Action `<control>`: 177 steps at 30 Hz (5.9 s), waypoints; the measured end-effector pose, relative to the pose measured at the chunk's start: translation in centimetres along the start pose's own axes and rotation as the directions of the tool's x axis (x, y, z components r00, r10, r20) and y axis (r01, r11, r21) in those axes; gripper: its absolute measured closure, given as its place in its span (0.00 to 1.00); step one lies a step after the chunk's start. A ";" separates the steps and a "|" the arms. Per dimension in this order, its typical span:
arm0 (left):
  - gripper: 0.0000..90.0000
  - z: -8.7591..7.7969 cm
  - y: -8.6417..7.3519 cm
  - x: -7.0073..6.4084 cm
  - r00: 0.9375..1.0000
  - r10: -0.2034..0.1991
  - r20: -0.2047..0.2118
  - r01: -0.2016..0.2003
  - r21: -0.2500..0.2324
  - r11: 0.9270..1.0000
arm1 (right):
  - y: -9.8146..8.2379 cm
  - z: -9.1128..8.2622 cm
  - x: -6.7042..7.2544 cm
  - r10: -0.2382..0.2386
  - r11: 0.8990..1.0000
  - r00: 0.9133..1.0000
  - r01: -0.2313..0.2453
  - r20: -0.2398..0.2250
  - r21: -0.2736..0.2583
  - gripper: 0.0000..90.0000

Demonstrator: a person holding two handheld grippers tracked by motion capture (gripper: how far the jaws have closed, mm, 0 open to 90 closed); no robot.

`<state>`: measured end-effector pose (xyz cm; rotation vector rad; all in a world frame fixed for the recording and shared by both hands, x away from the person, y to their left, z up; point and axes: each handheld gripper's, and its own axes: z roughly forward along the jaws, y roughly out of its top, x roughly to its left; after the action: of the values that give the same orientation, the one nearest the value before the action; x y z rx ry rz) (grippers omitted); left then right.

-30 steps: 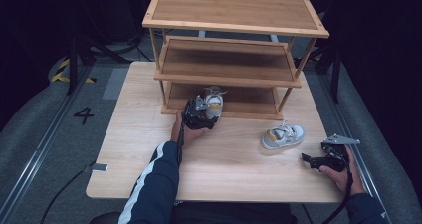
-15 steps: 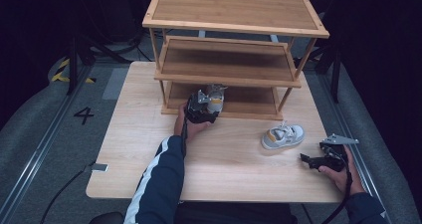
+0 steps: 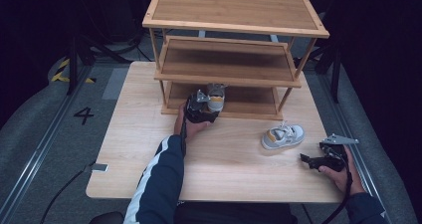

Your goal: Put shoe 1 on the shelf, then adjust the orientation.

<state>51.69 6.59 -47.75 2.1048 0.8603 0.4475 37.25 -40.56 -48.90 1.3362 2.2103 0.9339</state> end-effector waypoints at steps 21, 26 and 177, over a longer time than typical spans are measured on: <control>0.27 -9.9 -6.9 -3.4 0.982 0.176 0.072 -0.186 0.173 0.967 | 0.0 0.0 0.0 0.008 1.000 1.000 -0.008 0.008 0.001 0.01; 0.26 -12.0 -8.3 -3.5 0.981 0.183 0.064 -0.191 0.183 0.964 | 0.0 0.0 0.0 0.009 1.000 1.000 -0.009 0.008 0.001 0.01; 0.16 -17.0 -13.8 -3.5 0.987 0.070 0.142 -0.091 0.149 0.985 | 16.3 7.6 15.0 -0.574 0.727 0.637 0.685 -0.515 0.037 0.80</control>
<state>33.74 19.63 -48.24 2.2907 0.7529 0.2821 45.21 -19.47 -42.48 0.2843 2.9322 0.7776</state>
